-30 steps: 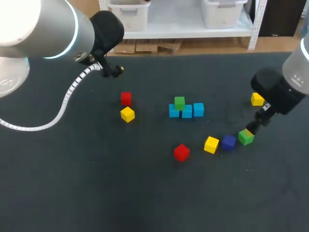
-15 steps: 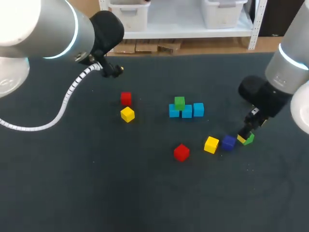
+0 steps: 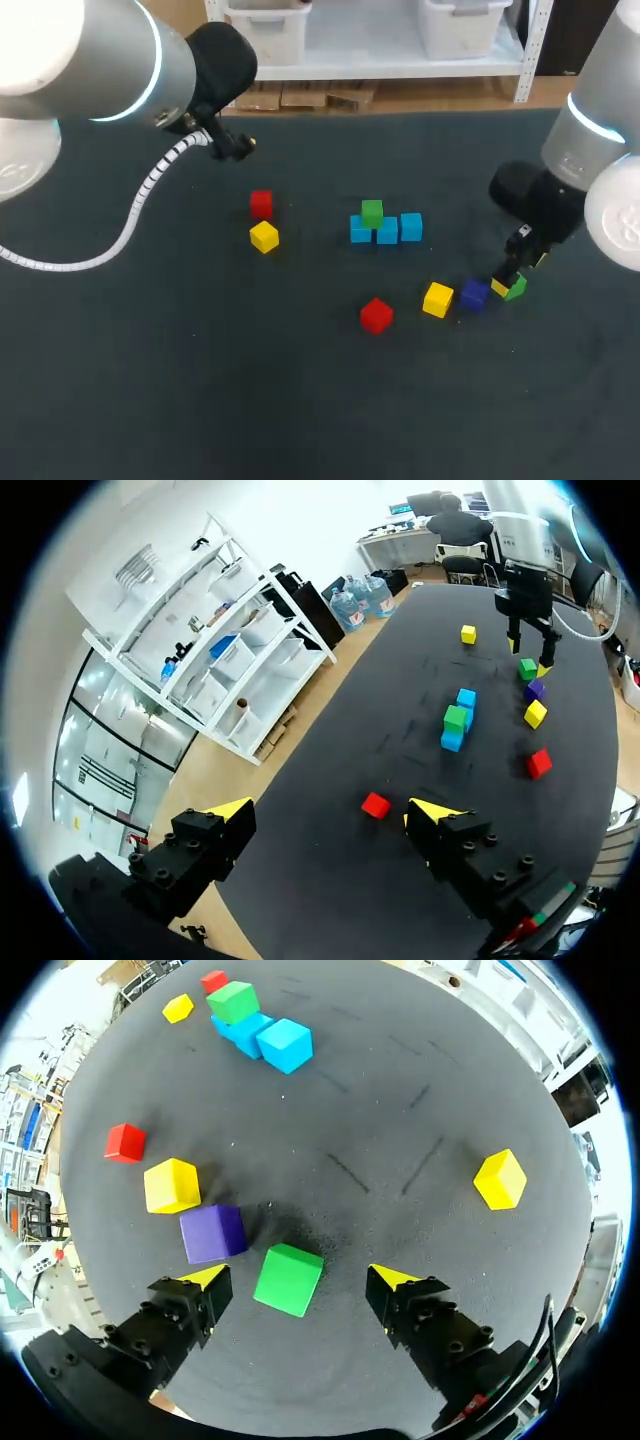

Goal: Place the blue cubes, place green cubes on the blue cubes, place the yellow cubes on the green cubes, then place the red cubes on the yellow cubes, and place purple cube on the red cubes.

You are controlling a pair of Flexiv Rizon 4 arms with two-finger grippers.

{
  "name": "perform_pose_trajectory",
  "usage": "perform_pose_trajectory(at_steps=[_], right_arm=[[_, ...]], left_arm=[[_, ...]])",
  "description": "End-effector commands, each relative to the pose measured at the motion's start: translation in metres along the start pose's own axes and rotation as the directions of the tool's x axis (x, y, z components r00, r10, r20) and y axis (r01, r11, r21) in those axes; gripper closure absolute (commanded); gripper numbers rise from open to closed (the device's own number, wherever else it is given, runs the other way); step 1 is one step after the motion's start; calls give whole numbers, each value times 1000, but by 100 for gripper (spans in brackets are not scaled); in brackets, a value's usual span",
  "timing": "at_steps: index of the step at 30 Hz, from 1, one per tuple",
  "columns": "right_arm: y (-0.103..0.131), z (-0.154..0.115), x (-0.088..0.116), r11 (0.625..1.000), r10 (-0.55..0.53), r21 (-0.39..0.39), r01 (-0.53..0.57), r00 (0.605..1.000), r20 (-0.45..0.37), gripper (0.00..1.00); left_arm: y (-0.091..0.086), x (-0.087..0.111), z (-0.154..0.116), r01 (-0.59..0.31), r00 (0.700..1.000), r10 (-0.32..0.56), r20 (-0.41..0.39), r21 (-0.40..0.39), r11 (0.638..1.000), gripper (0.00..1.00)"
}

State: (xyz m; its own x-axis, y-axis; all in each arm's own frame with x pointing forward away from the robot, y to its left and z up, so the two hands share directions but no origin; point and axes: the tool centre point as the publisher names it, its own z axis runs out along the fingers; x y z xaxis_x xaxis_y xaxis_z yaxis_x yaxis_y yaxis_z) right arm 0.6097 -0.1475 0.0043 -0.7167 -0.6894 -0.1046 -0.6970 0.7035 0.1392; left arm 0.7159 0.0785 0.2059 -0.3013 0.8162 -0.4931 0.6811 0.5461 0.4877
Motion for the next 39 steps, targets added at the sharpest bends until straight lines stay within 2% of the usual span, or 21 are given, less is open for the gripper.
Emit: perform_pose_trajectory(at_steps=[1, 4, 7, 9, 13, 16, 18, 22, 25, 33, 39], right_arm=[[-3, 4, -6, 1000, -2, 7, 2, 1000, -19, 56], [-4, 6, -7, 1000, -10, 20, 10, 999, -31, 64], [-2, 7, -8, 999, -23, 24, 24, 999, -49, 79], [-1, 5, -8, 999, -35, 23, 36, 998, -60, 100], [2, -3, -10, 997, -79, 8, 80, 995, -68, 100], [4, -17, -13, 982, -189, -18, 188, 980, -61, 100], [5, -28, -18, 960, -281, -22, 280, 959, -46, 100], [6, -48, -34, 907, -419, 17, 420, 907, -30, 100], [9, -58, -52, 879, -476, 21, 476, 879, 1, 100], [25, -51, -98, 770, -637, 25, 637, 770, 3, 100], [38, -41, -121, 714, -700, 23, 699, 714, 8, 100]], left_arm=[[1, 0, 0, 0, 1000, 0, 1, 2, 1000, 0], [1, 0, 0, 0, 1000, 0, 1, 2, 1000, 0], [1, 0, 0, 0, 1000, 0, 1, 2, 1000, 0], [1, 0, 0, 0, 1000, 0, 1, 2, 1000, 0], [1, 0, 0, 0, 1000, 0, 1, 2, 1000, 0], [1, 0, 0, 0, 1000, 0, 1, 2, 1000, 0], [1, 0, 0, 0, 1000, 0, 1, 2, 1000, 0], [1, 0, 0, 0, 1000, 0, 1, 2, 1000, 0], [1, 0, 0, 0, 1000, 0, 1, 2, 1000, 0], [1, 0, 0, 0, 1000, 0, 1, 2, 1000, 0], [1, 0, 0, 0, 1000, 0, 1, 2, 1000, 0]])
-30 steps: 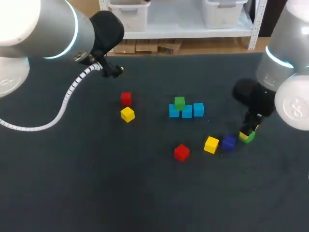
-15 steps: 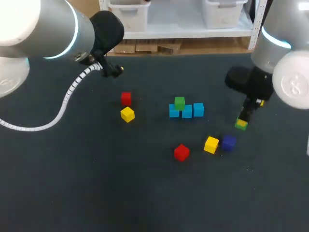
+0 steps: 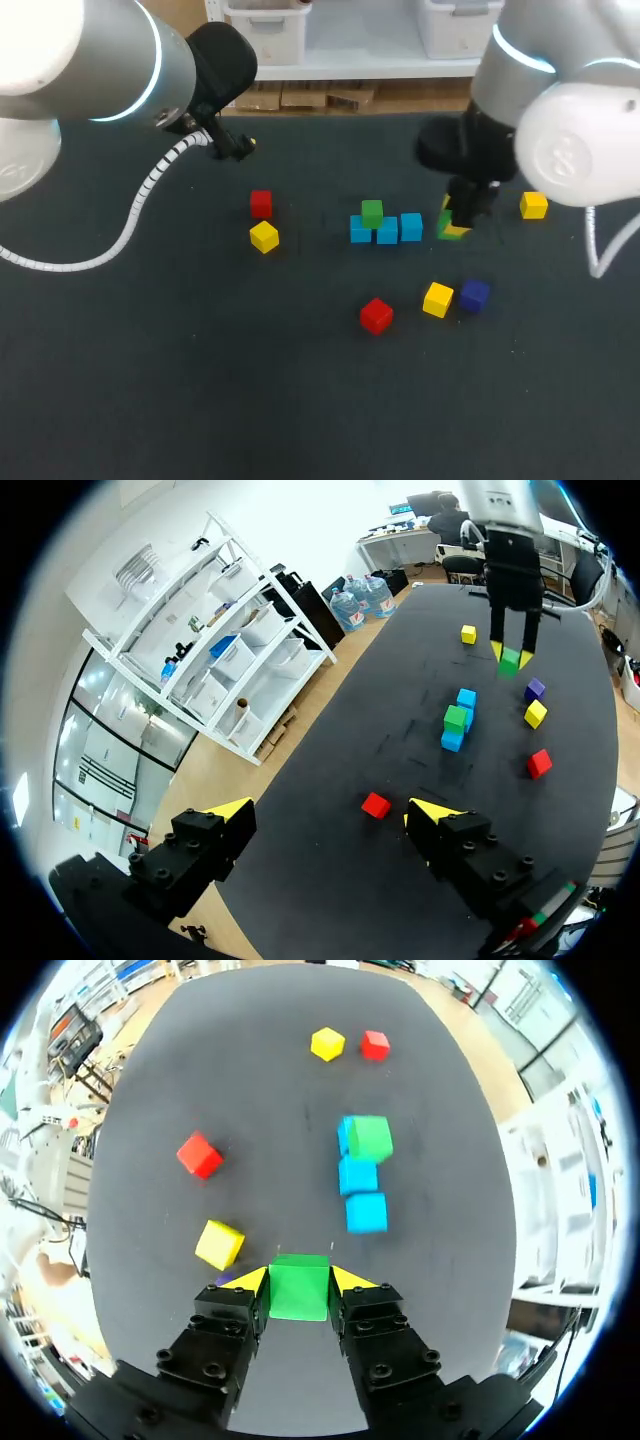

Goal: Place the blue cubes, place green cubes on the blue cubes, place the yellow cubes on the green cubes, then place the red cubes on the yellow cubes, and place purple cube on the red cubes.

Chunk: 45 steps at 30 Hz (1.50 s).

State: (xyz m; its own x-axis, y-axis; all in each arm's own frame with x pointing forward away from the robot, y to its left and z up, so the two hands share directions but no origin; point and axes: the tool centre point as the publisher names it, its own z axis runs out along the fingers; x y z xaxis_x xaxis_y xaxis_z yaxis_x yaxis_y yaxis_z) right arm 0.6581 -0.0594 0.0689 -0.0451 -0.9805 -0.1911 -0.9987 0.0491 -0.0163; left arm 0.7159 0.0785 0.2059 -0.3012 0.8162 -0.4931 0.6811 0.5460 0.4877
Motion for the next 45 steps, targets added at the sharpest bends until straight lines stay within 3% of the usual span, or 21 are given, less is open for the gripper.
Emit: perform_pose_trajectory(at_steps=[1, 6, 13, 45], right_arm=[[-14, 10, -18, 999, -38, -22, 38, 999, -11, 100], [-20, 13, -34, 994, -107, -24, 107, 994, -25, 100], [-27, 26, -39, 989, -141, -45, 139, 988, -54, 100], [-45, 49, -41, 992, -118, -50, 114, 988, -95, 100]], left_arm=[[1, 0, 0, 0, 1000, 0, 1, 2, 1000, 0], [1, 0, 0, 0, 1000, 0, 1, 2, 1000, 0], [1, 0, 0, 0, 1000, 0, 1, 2, 1000, 0], [1, 0, 0, 0, 1000, 0, 1, 2, 1000, 0]])
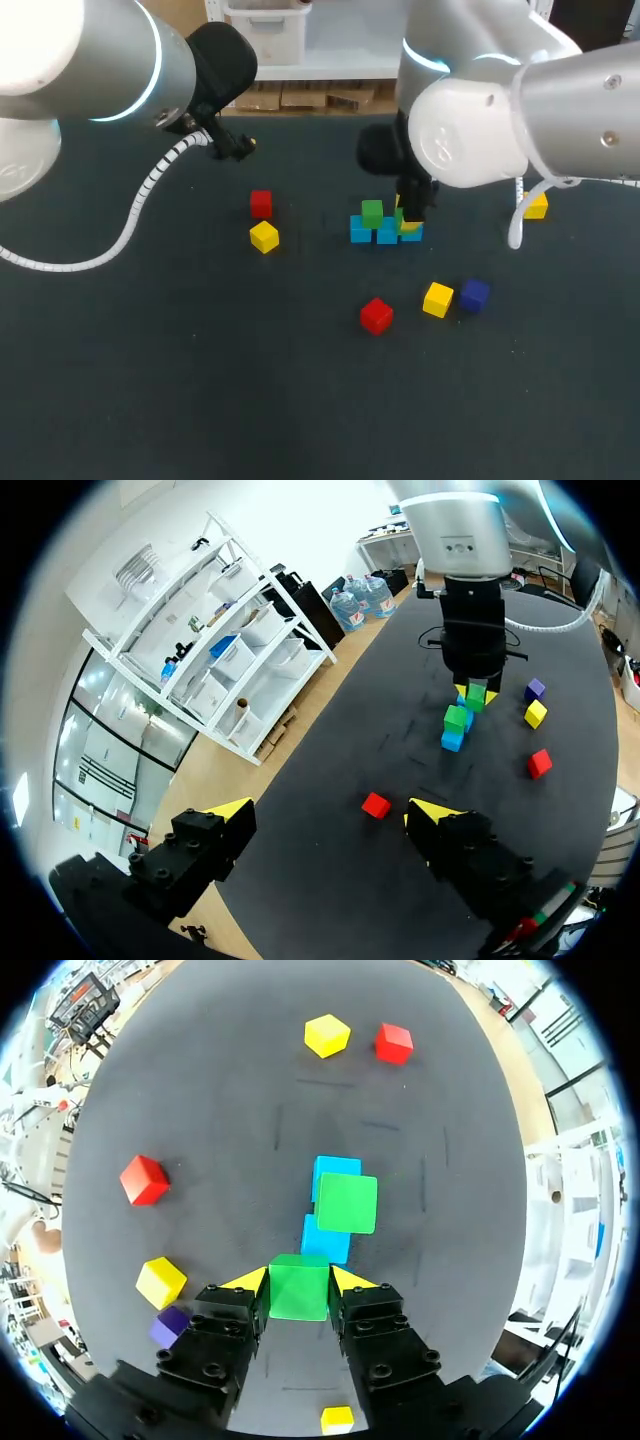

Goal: Place the blue cubes, place green cubes on the blue cubes, place the yellow cubes on the green cubes, then place the red cubes on the yellow cubes, and place purple cube on the red cubes.

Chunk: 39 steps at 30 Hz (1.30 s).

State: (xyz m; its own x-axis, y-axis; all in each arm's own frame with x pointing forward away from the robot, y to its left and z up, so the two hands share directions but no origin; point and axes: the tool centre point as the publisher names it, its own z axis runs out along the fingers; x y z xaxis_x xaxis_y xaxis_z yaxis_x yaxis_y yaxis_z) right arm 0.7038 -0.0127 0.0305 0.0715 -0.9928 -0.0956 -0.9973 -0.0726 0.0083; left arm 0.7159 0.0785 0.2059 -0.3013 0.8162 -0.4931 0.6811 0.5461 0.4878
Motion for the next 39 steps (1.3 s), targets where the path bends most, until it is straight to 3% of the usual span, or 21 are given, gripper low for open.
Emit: perform_pose_trajectory(at_steps=[1, 39], right_arm=[[-3, 2, -1, 1000, 1, -2, -1, 1000, -2, 100], [-17, 6, -1, 999, 37, 3, -37, 999, -2, 100]], left_arm=[[1, 0, 0, 0, 1000, 0, 1, 2, 1000, 0], [1, 0, 0, 0, 1000, 0, 1, 2, 1000, 0]])
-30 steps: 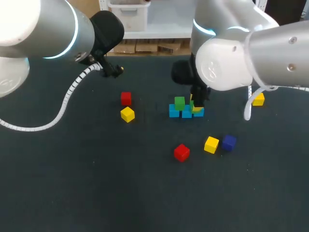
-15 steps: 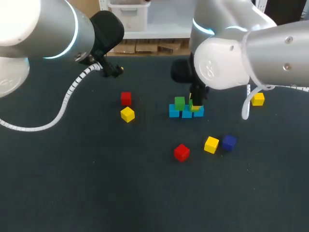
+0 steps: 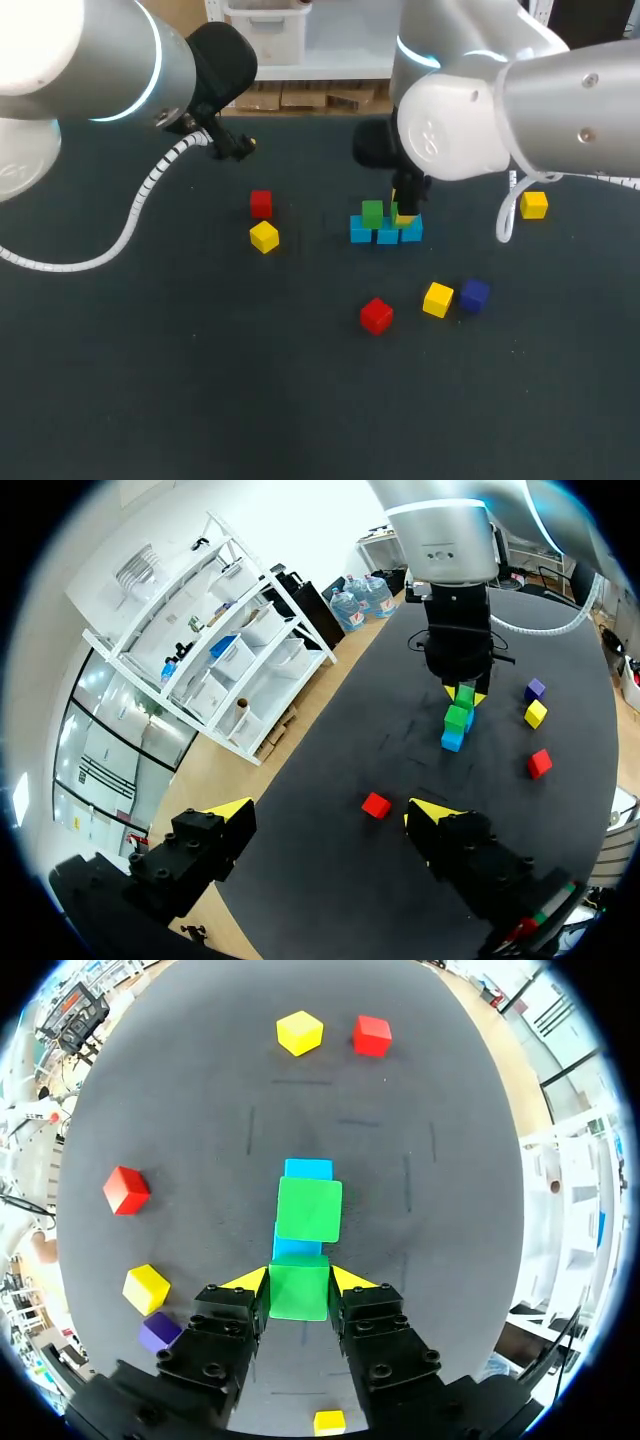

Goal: Place the blue cubes, place green cubes on the blue cubes, place the yellow cubes on the green cubes, then place the red cubes on the yellow cubes, and place purple cube on the red cubes.

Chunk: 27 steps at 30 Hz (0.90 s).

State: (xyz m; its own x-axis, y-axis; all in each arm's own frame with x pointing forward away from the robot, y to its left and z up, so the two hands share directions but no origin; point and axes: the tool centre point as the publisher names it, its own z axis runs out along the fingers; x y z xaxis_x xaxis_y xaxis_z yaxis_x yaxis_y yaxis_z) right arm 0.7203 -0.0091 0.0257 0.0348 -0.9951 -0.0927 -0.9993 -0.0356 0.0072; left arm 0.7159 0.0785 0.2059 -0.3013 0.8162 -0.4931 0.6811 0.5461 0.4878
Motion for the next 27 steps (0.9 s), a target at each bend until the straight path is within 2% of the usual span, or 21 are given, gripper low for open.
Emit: perform_pose_trajectory(at_steps=[1, 19, 21, 23, 27], right_arm=[[0, 1, 1, 1000, 1, -2, -1, 1000, 2, 100], [5, 2, 5, 1000, 10, 3, -10, 1000, -1, 99], [5, 3, 5, 1000, 11, 3, -11, 1000, -2, 95], [5, 3, 5, 1000, 14, 2, -14, 1000, -4, 81], [5, 3, 5, 1000, 19, 0, -19, 1000, -7, 64]], left_arm=[[1, 0, 0, 0, 1000, 0, 1, 2, 1000, 0], [1, 0, 0, 0, 1000, 0, 1, 2, 1000, 0], [1, 0, 0, 0, 1000, 0, 1, 2, 1000, 0], [1, 0, 0, 0, 1000, 0, 1, 2, 1000, 0], [1, 0, 0, 0, 1000, 0, 1, 2, 1000, 0]])
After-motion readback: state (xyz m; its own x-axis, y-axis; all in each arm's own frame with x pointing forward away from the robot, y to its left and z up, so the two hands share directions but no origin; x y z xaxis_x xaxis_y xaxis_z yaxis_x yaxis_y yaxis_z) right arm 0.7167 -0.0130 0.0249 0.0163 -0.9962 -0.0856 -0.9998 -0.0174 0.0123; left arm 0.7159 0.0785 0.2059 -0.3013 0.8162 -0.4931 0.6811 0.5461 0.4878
